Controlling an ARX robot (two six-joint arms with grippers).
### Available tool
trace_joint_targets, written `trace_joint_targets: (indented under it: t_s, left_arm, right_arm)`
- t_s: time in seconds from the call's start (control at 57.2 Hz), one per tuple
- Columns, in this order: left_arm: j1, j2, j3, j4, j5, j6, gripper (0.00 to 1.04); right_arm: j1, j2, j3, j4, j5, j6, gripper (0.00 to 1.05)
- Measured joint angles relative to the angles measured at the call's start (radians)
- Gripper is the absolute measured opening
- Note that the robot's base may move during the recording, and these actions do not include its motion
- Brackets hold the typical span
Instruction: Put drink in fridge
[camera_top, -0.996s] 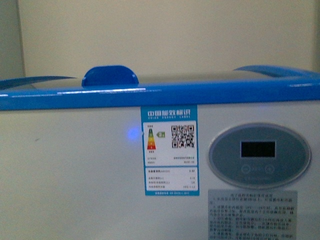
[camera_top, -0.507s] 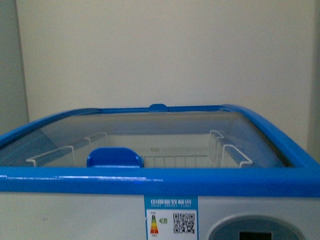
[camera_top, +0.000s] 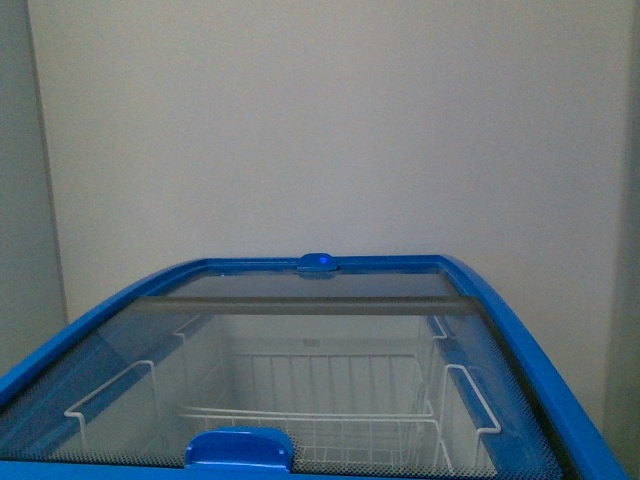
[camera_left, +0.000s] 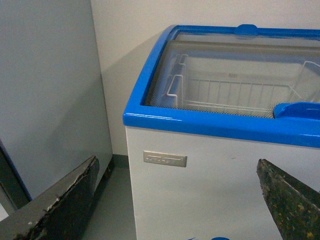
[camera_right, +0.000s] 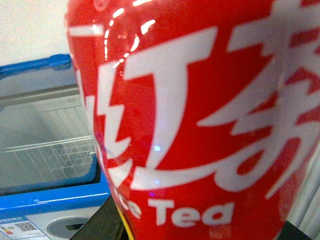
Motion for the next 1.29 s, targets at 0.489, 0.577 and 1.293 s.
trace_joint_targets:
  t_s: [0.489, 0.577, 1.293]
  left_arm:
    - [0.024, 1.0, 0.381, 0.559, 0.425, 0.153, 0.97]
    - [0.002, 1.109, 0.467, 0.583, 0.488, 0.271, 0.97]
    - [-0.15, 1.568, 1.077, -0.293, 0.735, 1.374, 0.97]
  right_arm:
    - [0.0, 0.0, 0.0, 0.0, 0.0, 0.0, 0.36]
    - [0.0, 0.0, 0.0, 0.0, 0.0, 0.0, 0.36]
    - [0.0, 0.0, 0.0, 0.0, 0.002, 0.0, 0.36]
